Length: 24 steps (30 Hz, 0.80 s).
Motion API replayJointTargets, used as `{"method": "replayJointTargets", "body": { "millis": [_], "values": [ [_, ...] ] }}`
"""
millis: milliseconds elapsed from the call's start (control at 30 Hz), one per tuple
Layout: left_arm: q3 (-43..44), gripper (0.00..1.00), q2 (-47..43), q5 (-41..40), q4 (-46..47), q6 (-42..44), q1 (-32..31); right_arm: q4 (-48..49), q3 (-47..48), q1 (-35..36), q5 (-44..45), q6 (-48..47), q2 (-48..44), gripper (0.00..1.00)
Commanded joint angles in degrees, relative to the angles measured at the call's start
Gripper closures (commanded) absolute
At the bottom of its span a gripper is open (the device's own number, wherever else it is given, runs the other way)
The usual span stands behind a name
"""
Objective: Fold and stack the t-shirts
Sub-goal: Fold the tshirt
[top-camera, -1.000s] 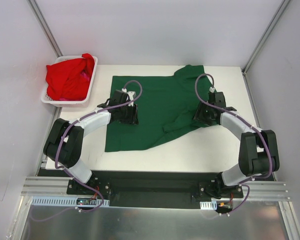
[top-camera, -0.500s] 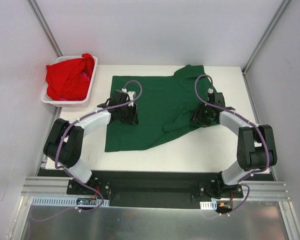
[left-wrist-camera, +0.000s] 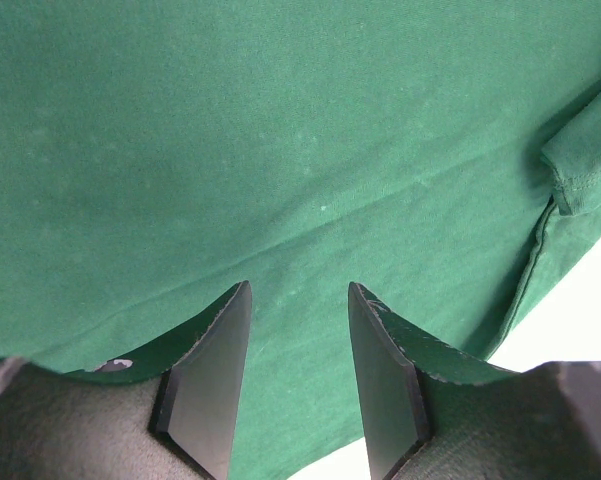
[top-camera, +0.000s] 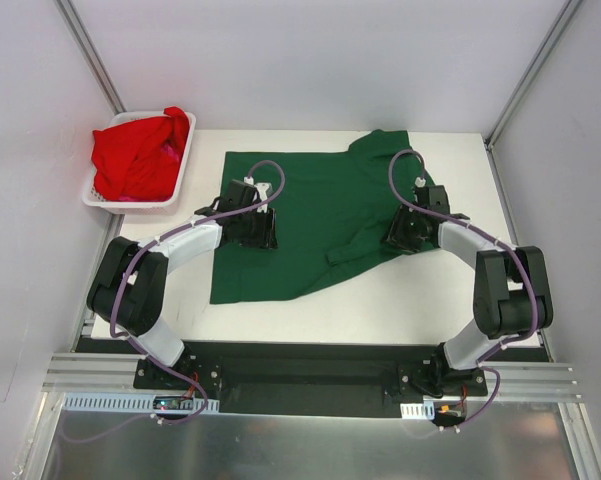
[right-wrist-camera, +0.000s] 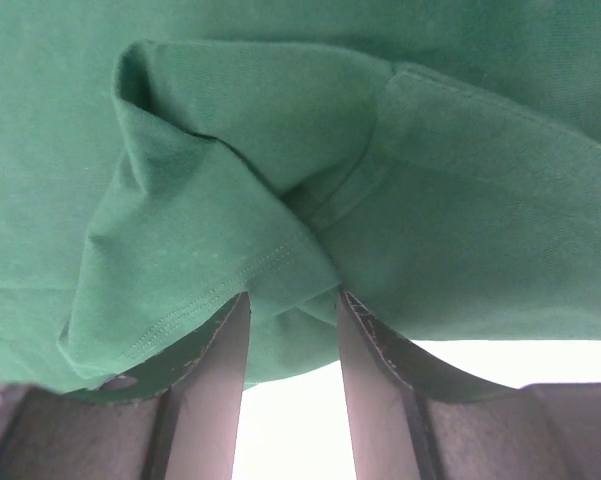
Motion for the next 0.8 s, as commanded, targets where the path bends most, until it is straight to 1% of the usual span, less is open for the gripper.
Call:
{"method": "replayJointTargets", "body": {
  "millis": [0,100,133,167,200,267,300,367,400,467,533,600,700,767],
  "values": [
    [0.8,0.57,-2.3,-0.4,0.0,0.9,0.7,0.8,1.8,-0.2,0.7,-0.8,0.5,0.57],
    [0.8,0.57,-2.3,-0.4,0.0,0.9,0.9,0.7,2.0,-0.2,1.0,-1.1,0.8,0.58],
    [0.8,0.57,-2.3,-0.5,0.0,0.9,0.8,0.7,2.0,-0.3,0.9,-1.2,0.9,0.61],
    [0.9,0.57,-2.3,-0.4,0.0,0.9,0.8,0.7,2.1,-0.2,0.8,-1.1,1.0,0.65],
    [0.8,0.56,-2.3,-0.5,0.0,0.9,0.8,0.7,2.1,-0.3,0.9,-1.2,1.1,0.72],
    [0.7,0.57,-2.3,-0.6,0.0,0.9,0.8,0.9,2.1,-0.2,0.9,-1.3,1.3,0.78],
    [0.7,0.57,-2.3,-0.5,-0.1,0.9,0.8,0.9,2.1,-0.2,0.9,-1.4,1.4,0.84],
    [0.6,0.57,-2.6,-0.7,0.0,0.9,0.9,0.9,2.1,-0.3,1.0,-1.5,1.3,0.89],
    [0.5,0.56,-2.7,-0.9,0.0,0.9,0.9,0.9,2.1,-0.2,1.1,-1.5,1.2,0.94],
    [0.2,0.57,-3.2,-1.1,0.0,0.9,0.9,0.9,2.1,-0.2,1.0,-1.5,1.2,0.98],
    [-0.4,0.56,-4.2,-1.5,-0.1,0.9,0.9,0.9,2.0,-0.2,0.9,-1.7,0.9,0.99],
    [-2.0,0.53,-5.8,-1.9,-0.3,0.3,0.9,0.9,2.0,-0.3,0.8,-1.7,0.8,0.99],
    [-6.2,0.47,-10.8,-3.4,-0.3,-1.2,0.9,0.9,1.9,-0.3,0.9,-1.8,0.5,0.99],
    [-8.7,0.44,-15.2,-6.0,-0.3,-2.7,0.9,0.9,1.9,-0.2,0.8,-1.9,0.5,0.99]
  ]
}}
